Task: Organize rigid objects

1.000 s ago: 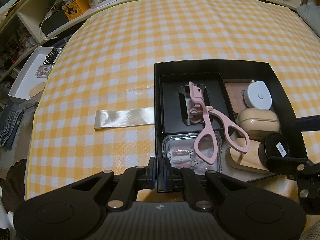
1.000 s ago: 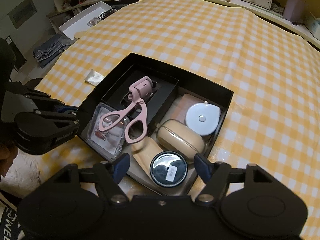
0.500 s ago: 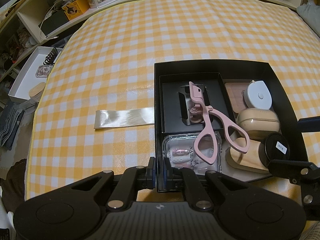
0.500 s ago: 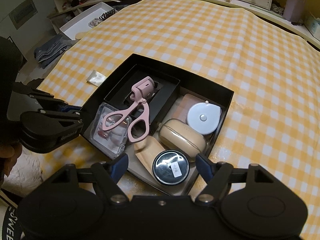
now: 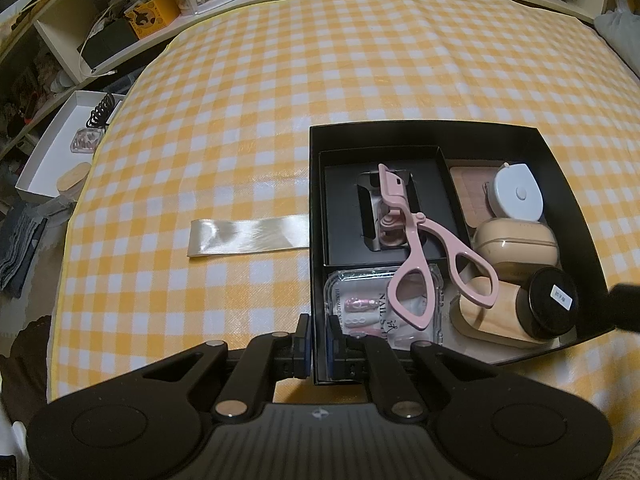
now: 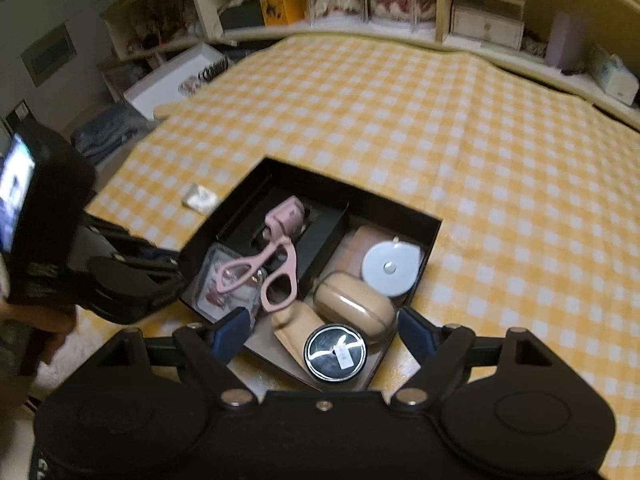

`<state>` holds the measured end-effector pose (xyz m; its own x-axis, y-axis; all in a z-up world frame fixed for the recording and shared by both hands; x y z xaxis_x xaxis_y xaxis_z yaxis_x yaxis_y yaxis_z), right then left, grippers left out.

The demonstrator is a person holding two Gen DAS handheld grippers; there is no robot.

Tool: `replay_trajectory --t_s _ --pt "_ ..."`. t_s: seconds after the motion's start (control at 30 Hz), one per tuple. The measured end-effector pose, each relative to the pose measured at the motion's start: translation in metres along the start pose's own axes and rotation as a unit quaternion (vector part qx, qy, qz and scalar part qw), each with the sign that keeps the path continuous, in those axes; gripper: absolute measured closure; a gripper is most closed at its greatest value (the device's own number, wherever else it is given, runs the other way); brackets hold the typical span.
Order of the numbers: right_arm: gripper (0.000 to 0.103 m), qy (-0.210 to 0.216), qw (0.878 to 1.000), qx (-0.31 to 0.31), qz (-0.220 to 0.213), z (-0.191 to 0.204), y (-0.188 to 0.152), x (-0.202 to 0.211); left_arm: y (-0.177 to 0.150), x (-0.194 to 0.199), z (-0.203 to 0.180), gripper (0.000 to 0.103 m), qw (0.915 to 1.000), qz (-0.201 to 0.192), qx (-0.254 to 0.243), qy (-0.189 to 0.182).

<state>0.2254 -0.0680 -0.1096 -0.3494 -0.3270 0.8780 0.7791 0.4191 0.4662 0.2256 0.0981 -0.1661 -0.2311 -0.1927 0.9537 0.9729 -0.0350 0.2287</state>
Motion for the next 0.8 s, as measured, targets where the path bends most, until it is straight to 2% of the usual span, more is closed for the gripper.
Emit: replay_trajectory --t_s 0.1,0.27,0.33,0.37,0.43,0.5,0.6,0.67,0.73,0.8 --pt "0.02 0.0 1.0 -0.011 -0.019 -0.003 0.0 0.016 0.001 -0.001 0.0 0.095 1.0 0.0 0.002 -0.002" --pt "0.019 0.0 0.999 -0.029 -0.045 -0.008 -0.009 0.036 0.001 0.0 0.0 0.086 1.0 0.0 0.004 -0.004" --pt "0.019 0.001 0.998 -0.034 -0.052 -0.01 -0.013 0.042 0.002 0.004 -0.001 0.06 0.9999 -0.007 0.008 -0.005" --pt "0.019 0.0 0.998 -0.036 -0.055 -0.01 -0.015 0.045 0.002 0.007 -0.001 0.052 0.9998 -0.015 0.011 -0.005" --pt "0.019 -0.004 0.997 -0.039 -0.063 -0.012 -0.019 0.049 0.003 0.018 -0.002 0.031 0.9992 -0.035 0.017 -0.004" --pt "0.018 -0.009 0.997 -0.044 -0.069 -0.014 -0.023 0.053 0.003 0.032 -0.002 0.024 0.9979 -0.056 0.03 -0.011" --pt "0.018 -0.012 0.996 -0.055 -0.076 -0.018 -0.029 0.058 -0.002 0.058 -0.005 0.019 0.9939 -0.094 0.048 -0.03" --pt "0.018 -0.012 0.995 -0.065 -0.079 -0.022 -0.033 0.061 -0.007 0.077 -0.006 0.012 0.9906 -0.123 0.051 -0.03" --pt "0.018 -0.014 0.994 -0.071 -0.084 -0.024 -0.037 0.064 -0.013 0.097 -0.005 0.006 0.9858 -0.155 0.057 -0.03" --pt "0.016 -0.021 0.993 -0.074 -0.09 -0.026 -0.041 0.068 -0.02 0.119 -0.006 0.005 0.9797 -0.186 0.068 -0.034"
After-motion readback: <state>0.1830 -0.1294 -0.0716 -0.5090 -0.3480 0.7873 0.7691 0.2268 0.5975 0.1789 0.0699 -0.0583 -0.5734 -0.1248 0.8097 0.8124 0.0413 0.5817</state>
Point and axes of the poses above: each gripper's, at about its wrist camera, not at the fingertips, and x roughly against the way its jaws point, z to its left, y to its top, the point moved 9 cm from there along -x, roughly the way its jaws point, and after that the axes turned 12 degrees about z, right-handed, at the moved point
